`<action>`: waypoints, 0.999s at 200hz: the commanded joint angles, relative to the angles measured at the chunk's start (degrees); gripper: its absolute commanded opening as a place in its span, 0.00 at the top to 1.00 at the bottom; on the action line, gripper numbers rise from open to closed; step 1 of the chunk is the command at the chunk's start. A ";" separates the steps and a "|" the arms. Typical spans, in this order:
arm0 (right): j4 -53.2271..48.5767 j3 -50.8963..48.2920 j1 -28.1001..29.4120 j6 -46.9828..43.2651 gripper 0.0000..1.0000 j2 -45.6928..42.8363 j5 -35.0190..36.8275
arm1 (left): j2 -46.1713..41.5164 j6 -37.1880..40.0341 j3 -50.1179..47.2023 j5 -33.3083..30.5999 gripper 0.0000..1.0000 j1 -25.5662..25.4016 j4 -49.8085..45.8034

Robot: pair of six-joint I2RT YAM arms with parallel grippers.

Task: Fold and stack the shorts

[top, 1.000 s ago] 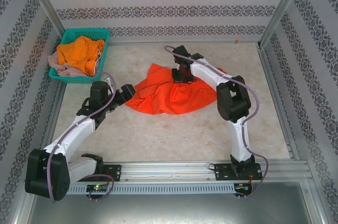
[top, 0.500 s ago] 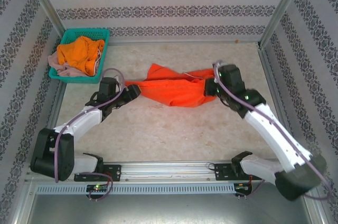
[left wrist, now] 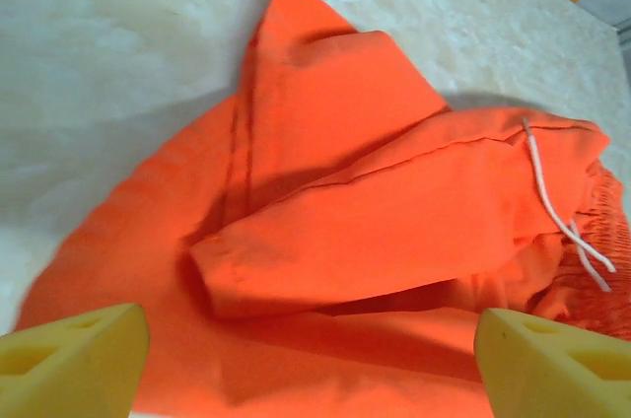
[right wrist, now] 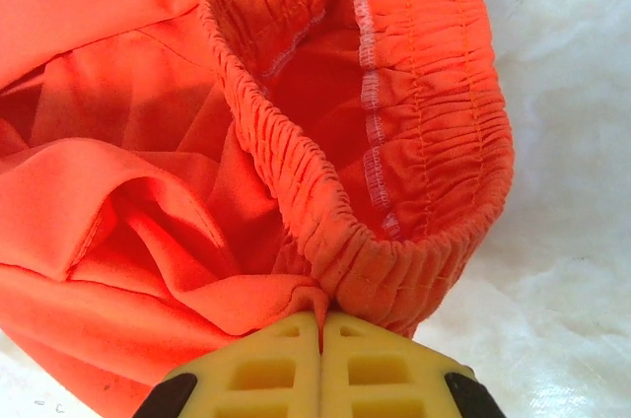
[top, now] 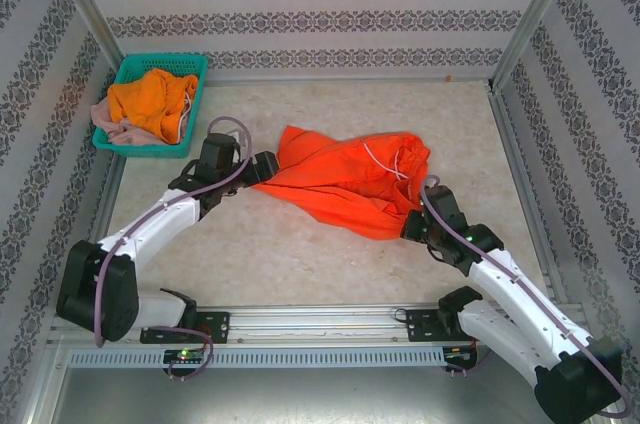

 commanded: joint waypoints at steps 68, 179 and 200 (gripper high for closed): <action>0.67 -0.66 -0.78 0.94 1.00 0.03 1.11 | -8.94 -7.85 -16.78 -0.29 0.10 6.31 3.33; 1.95 0.75 -1.34 0.66 1.00 2.38 0.48 | 12.22 -16.42 -13.10 10.35 0.33 6.84 31.66; 1.98 0.97 -1.60 0.31 1.00 2.93 0.39 | 14.40 -16.45 -12.01 10.46 0.44 7.11 33.35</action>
